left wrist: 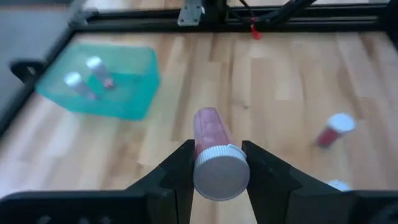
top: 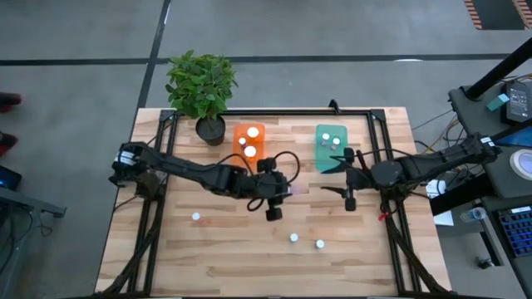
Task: Pick and place medicine bottles into bin by pill shape (circle, oval)
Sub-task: Put the bottom pink tablet bottle into the green bin
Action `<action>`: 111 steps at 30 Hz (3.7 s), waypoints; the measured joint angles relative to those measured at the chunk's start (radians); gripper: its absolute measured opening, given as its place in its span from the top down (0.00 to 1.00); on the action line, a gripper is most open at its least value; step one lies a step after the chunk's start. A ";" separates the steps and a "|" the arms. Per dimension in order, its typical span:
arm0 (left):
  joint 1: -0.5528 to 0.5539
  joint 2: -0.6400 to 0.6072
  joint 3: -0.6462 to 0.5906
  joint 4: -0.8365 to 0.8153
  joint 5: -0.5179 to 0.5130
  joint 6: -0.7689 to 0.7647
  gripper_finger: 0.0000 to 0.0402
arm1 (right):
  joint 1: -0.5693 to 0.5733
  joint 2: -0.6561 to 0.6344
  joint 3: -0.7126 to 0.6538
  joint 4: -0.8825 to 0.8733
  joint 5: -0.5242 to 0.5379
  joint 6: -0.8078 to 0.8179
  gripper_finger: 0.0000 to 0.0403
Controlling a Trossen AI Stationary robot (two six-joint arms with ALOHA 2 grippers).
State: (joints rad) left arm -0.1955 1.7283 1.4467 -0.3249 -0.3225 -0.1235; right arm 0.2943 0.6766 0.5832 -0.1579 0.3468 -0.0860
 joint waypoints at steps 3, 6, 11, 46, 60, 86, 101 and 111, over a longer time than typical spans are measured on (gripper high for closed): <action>0.018 0.000 0.000 0.008 0.000 0.089 0.75 | 0.000 0.027 0.031 -0.024 -0.040 0.031 0.47; 0.026 0.000 0.000 0.021 -0.001 0.170 0.75 | 0.000 0.066 0.057 -0.032 -0.043 0.062 0.44; 0.026 0.003 0.000 0.037 -0.001 0.301 0.75 | 0.000 0.152 0.136 -0.102 -0.042 0.094 0.38; 0.240 0.001 -0.001 0.122 0.148 0.827 0.75 | -0.451 0.295 0.423 -0.489 -0.254 -0.042 0.36; 0.249 -0.017 -0.068 0.105 0.149 0.780 0.75 | -0.489 0.345 0.418 -0.437 -0.326 -0.044 0.38; 0.354 0.001 -0.085 0.293 0.213 0.765 0.75 | -0.494 0.438 0.510 -0.501 -0.233 -0.110 0.41; 0.367 0.065 -0.053 0.377 0.295 0.784 0.75 | -0.494 0.450 0.509 -0.542 -0.157 -0.117 0.42; 0.367 0.065 -0.054 0.377 0.313 0.785 0.75 | -0.493 0.501 0.507 -0.496 -0.142 -0.163 0.44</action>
State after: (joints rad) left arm 0.1711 1.7931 1.3926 0.0525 -0.0097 0.6613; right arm -0.1989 1.1780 1.0904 -0.6543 0.2047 -0.2493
